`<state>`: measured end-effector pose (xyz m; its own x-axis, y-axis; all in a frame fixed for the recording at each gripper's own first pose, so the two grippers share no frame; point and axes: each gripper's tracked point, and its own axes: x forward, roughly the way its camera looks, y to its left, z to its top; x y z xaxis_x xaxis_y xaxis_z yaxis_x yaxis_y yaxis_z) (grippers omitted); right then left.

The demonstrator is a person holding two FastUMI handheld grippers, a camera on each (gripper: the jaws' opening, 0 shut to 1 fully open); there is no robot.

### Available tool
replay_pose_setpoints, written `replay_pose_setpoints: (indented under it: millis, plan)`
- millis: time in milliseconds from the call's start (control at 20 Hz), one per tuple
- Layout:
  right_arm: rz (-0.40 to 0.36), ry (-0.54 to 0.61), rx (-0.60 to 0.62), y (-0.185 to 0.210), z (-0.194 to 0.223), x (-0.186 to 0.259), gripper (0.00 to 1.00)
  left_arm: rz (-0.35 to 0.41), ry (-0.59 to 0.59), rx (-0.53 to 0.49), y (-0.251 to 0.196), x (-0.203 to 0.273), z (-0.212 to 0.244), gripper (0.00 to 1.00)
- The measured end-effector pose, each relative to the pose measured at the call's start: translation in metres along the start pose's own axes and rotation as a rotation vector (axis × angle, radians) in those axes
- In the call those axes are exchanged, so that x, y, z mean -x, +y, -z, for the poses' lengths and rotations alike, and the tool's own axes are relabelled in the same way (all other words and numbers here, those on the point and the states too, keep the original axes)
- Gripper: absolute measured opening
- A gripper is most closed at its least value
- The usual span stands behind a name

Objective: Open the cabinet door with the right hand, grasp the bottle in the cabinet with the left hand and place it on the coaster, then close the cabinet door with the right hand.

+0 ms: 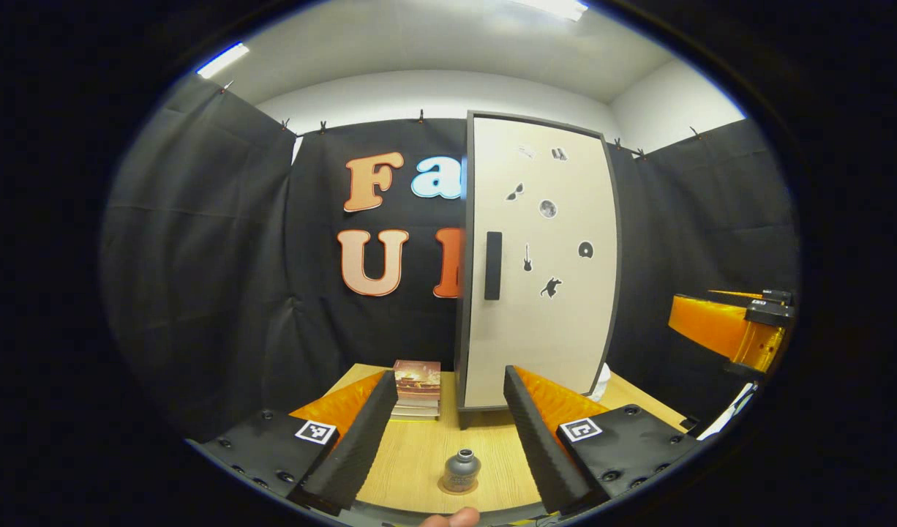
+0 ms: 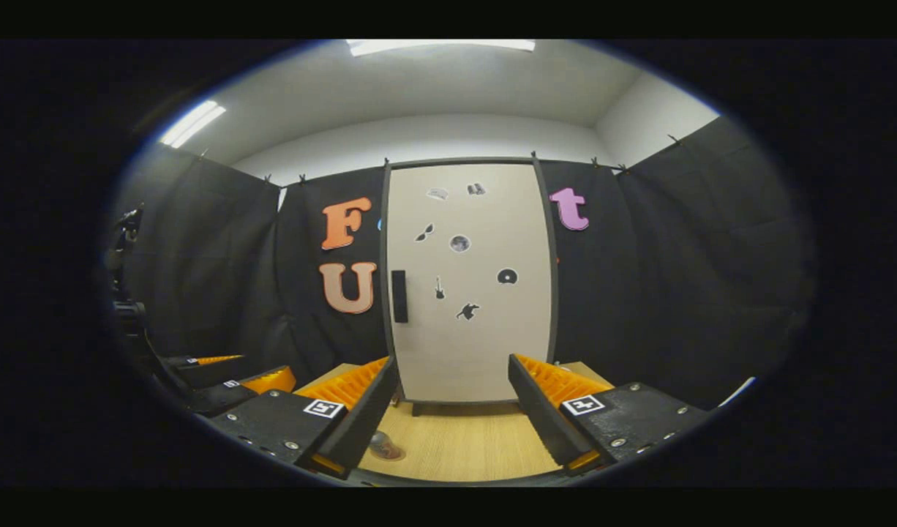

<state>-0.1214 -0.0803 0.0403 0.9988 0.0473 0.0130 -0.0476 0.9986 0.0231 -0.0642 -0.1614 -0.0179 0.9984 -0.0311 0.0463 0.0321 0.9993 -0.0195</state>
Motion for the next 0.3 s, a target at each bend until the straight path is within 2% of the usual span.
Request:
replay_pose_setpoints:
  millis: [200,250,300]
  plan:
    - [0.029,-0.004,-0.02,-0.013,0.0,0.013,0.93,0.002,-0.006,0.003,-0.005,0.005,-0.001,0.96]
    - [0.037,-0.003,-0.008,-0.016,0.002,0.014,0.88,0.004,-0.006,0.002,-0.006,0.004,-0.003,0.95]
    - [0.044,0.003,0.003,-0.019,0.003,0.015,0.97,0.003,-0.008,0.001,-0.007,0.005,-0.004,0.95]
